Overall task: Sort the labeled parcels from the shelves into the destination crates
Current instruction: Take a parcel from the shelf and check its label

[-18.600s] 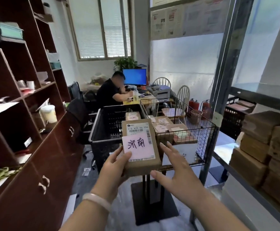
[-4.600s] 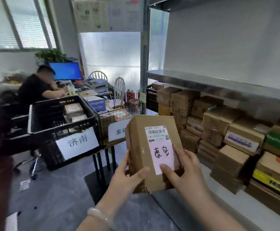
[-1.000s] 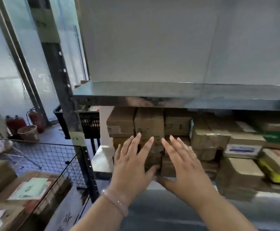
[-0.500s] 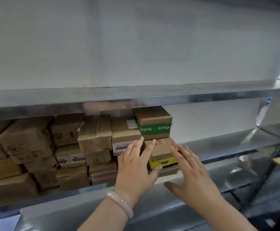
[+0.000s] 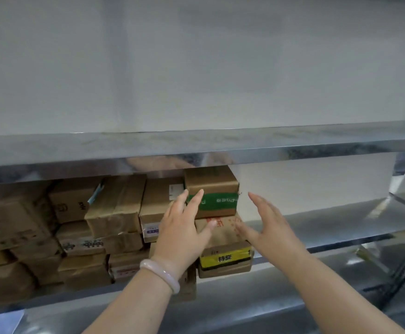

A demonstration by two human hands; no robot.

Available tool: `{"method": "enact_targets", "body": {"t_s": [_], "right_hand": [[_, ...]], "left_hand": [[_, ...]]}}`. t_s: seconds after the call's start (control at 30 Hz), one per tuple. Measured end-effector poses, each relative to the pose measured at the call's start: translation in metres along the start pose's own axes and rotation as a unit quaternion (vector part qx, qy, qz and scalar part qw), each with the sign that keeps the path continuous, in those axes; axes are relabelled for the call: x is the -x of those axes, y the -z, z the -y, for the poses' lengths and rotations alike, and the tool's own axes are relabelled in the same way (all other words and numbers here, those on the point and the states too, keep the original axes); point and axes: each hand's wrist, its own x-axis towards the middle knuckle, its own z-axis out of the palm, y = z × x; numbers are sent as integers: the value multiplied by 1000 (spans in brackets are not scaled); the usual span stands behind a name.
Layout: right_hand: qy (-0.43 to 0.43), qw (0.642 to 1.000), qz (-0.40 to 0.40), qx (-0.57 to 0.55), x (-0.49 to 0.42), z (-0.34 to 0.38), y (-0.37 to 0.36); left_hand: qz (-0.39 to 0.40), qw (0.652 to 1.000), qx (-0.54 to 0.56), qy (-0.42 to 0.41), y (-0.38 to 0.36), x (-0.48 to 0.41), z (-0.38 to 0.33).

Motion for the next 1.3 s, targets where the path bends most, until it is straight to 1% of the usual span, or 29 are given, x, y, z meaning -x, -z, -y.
{"method": "enact_targets", "body": {"t_s": [0.07, 0.13, 0.2, 0.27, 0.33, 0.43, 0.57, 0.67, 0.77, 0.87, 0.97, 1.03, 1.07, 1.13, 1.17, 1.2, 1.27, 1.3], "right_hand": [[-27, 998, -22, -59, -31, 8, -6], [-70, 989, -17, -125, -59, 16, -13], [-139, 966, -1, -217, -82, 23, -20], [-214, 932, 6, -292, -102, 27, -25], [-259, 910, 17, -323, -117, 26, -33], [-287, 906, 19, -311, -130, 22, -47], [-274, 905, -30, -323, -126, 20, -49], [-267, 897, -50, -350, -105, 15, -44], [-254, 889, -54, -378, -74, 6, -33], [-231, 889, -43, -393, -42, -4, -20], [-223, 888, -45, -401, -10, -12, -6], [-214, 887, -46, -406, 11, -18, 1], [-206, 887, -48, -411, 21, -21, 4], [-184, 885, -42, -425, 42, -28, 10], [-170, 885, -32, -432, 50, -33, 13], [-156, 886, -20, -437, 58, -38, 16], [-136, 881, 4, -454, 69, -47, 20], [-140, 870, 22, -471, 72, -50, 21]], "left_hand": [[-3, 1000, -7, 0, 3, -13, 6], [-1, 1000, -6, 5, 5, -22, 13], [4, 1000, 1, 9, 7, -30, 21], [3, 1000, -1, 9, 8, -37, 30], [-1, 1000, 4, 13, 11, -42, 38], [1, 1000, 17, 9, 11, -46, 46], [2, 1000, 30, 1, 10, -48, 51], [-3, 999, 42, 1, 12, -41, 48], [-11, 998, 54, -7, 13, -31, 41], [3, 994, 109, 20, 12, -17, 24], [25, 983, 166, 68, 7, 0, 3], [53, 968, 221, 110, 2, 13, -12], [74, 952, 264, 134, -2, 20, -20], [107, 902, 384, 168, -13, 37, -34], [107, 880, 427, 178, -18, 46, -39], [95, 866, 453, 188, -22, 55, -43], [57, 856, 475, 195, -26, 75, -48], [39, 855, 480, 195, -27, 85, -49]]}}
